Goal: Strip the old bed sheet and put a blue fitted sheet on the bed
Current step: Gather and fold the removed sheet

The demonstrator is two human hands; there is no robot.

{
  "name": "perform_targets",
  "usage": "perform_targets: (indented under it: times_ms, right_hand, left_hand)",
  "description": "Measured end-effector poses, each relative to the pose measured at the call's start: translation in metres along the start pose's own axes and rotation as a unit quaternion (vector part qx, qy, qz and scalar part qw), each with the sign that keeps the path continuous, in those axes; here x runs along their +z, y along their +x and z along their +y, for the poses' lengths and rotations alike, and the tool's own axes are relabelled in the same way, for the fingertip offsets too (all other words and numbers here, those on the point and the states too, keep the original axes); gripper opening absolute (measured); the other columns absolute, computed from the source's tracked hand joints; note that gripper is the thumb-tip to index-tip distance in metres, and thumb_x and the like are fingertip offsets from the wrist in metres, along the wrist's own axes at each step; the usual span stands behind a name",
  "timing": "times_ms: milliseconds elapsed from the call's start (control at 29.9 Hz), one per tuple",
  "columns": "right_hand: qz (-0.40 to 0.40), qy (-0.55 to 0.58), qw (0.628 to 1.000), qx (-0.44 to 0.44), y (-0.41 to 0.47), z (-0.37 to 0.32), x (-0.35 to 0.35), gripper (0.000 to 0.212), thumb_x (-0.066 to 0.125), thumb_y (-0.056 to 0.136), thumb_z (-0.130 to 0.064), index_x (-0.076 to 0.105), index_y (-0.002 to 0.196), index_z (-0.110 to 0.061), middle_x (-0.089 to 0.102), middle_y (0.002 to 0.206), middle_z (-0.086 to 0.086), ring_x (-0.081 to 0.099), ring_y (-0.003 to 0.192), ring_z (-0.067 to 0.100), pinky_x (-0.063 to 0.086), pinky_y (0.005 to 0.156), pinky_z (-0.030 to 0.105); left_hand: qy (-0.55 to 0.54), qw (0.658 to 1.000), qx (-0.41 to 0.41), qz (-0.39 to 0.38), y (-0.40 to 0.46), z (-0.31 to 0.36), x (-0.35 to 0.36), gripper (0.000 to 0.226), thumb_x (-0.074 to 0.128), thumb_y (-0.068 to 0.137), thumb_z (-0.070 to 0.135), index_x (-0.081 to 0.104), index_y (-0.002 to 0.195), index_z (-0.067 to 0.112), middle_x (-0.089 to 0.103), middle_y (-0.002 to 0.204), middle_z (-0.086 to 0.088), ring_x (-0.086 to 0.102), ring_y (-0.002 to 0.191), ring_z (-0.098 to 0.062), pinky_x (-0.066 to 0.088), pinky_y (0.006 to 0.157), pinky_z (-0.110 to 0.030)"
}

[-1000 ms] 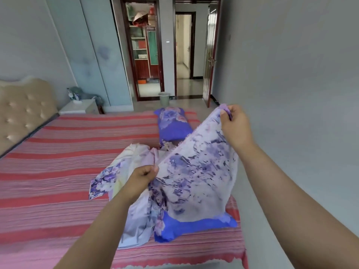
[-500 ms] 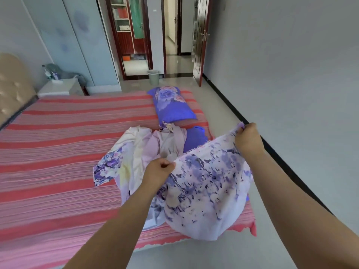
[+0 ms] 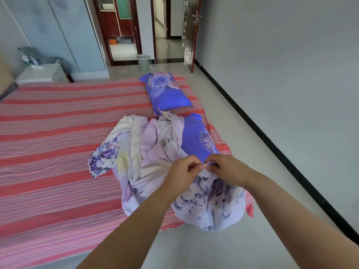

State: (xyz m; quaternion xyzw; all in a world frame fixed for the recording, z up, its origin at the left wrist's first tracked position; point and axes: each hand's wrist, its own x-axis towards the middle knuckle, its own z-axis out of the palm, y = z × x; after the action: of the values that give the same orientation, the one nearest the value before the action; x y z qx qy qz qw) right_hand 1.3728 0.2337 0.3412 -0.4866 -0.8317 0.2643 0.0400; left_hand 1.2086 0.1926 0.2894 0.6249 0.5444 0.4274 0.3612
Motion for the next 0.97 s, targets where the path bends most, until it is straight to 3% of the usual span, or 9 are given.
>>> perform_targets:
  times_ms: [100,234,401,501,601,668,802,869,969]
  right_hand:
    - [0.076,-0.086,0.992,-0.042,-0.002,-0.014,-0.007,0.016,0.045,0.098,-0.032,0.048,0.083,-0.026,0.052,0.075,-0.007,0.049,0.074,0.018,0.035,0.062,0.030]
    - [0.166,-0.020,0.981,-0.102,-0.008,-0.032,-0.027,0.021,0.049,0.096,-0.035,0.054,0.084,-0.017,0.049,0.065,-0.003,0.048,0.062,0.018,0.039,0.059,0.031]
    - [0.075,0.179,0.972,-0.134,-0.032,-0.051,-0.074,0.021,0.075,0.079,-0.028,0.055,0.076,-0.020,0.055,0.070,-0.004,0.048,0.064,0.008,0.041,0.064,0.027]
    - [0.026,0.215,0.962,-0.168,-0.055,-0.059,-0.101,0.017,0.075,0.078,-0.008,0.057,0.079,-0.007,0.063,0.078,0.010,0.053,0.069,0.011,0.044,0.067,0.026]
    - [0.001,0.204,0.964,-0.169,-0.080,-0.053,-0.131,0.028,0.071,0.079,0.002,0.052,0.069,-0.016,0.053,0.059,-0.015,0.044,0.056,0.001,0.036,0.056,0.012]
    - [0.022,0.170,0.978,-0.122,-0.086,-0.034,-0.150,0.034,0.069,0.079,0.005,0.049,0.067,-0.020,0.050,0.054,-0.017,0.043,0.052,0.000,0.032,0.051,0.011]
    - [0.197,-0.033,0.977,0.073,-0.054,0.046,-0.157,0.023,0.067,0.083,-0.019,0.048,0.070,-0.016,0.054,0.072,0.004,0.051,0.073,0.025,0.037,0.062,0.030]
    - [0.180,-0.027,0.970,0.161,-0.038,0.072,-0.136,0.027,0.066,0.085,-0.030,0.050,0.074,-0.011,0.055,0.077,0.008,0.053,0.078,0.029,0.038,0.063,0.031]
    - [0.120,0.060,0.982,0.130,-0.021,0.065,-0.096,0.033,0.066,0.086,-0.023,0.043,0.063,-0.015,0.045,0.064,0.001,0.047,0.071,0.023,0.032,0.053,0.024]
  left_hand:
    - [0.024,0.999,-0.014,0.039,-0.008,-0.007,-0.001,0.024,0.070,0.084,0.028,0.049,0.077,0.018,0.042,0.058,0.007,0.039,0.054,-0.005,0.032,0.054,-0.016]
    - [0.152,0.980,-0.076,0.101,-0.014,-0.029,0.000,0.028,0.063,0.086,0.029,0.040,0.069,0.027,0.042,0.058,0.005,0.042,0.058,-0.011,0.030,0.057,-0.029]
    - [0.141,0.969,-0.170,0.113,0.001,-0.033,0.008,0.006,0.048,0.090,0.029,0.053,0.088,0.030,0.064,0.085,-0.005,0.061,0.093,-0.032,0.039,0.071,-0.029]
    - [0.124,0.966,-0.198,0.108,0.019,-0.028,0.013,0.028,0.053,0.093,0.032,0.060,0.114,0.014,0.066,0.104,-0.007,0.061,0.099,-0.027,0.041,0.075,-0.025]
    - [0.065,0.958,-0.242,0.142,0.036,-0.031,0.012,0.028,0.052,0.094,0.020,0.061,0.118,0.010,0.066,0.113,-0.009,0.062,0.105,-0.028,0.048,0.084,-0.027]
    - [-0.016,0.946,-0.263,0.187,0.041,-0.030,0.004,0.029,0.047,0.094,0.010,0.060,0.119,0.007,0.065,0.113,-0.014,0.063,0.104,-0.031,0.052,0.087,-0.035]
    - [0.058,0.924,-0.170,0.338,0.042,0.019,-0.055,0.023,0.045,0.094,0.013,0.063,0.096,-0.001,0.063,0.087,-0.025,0.061,0.088,-0.040,0.035,0.063,-0.029]
    - [0.207,0.907,-0.068,0.361,0.033,0.077,-0.094,0.026,0.050,0.088,0.025,0.064,0.084,0.004,0.059,0.073,-0.024,0.060,0.078,-0.042,0.031,0.056,-0.031]
    - [0.387,0.835,0.109,0.374,0.009,0.160,-0.135,0.030,0.050,0.078,0.035,0.067,0.092,0.015,0.066,0.076,-0.017,0.061,0.075,-0.039,0.042,0.059,-0.037]
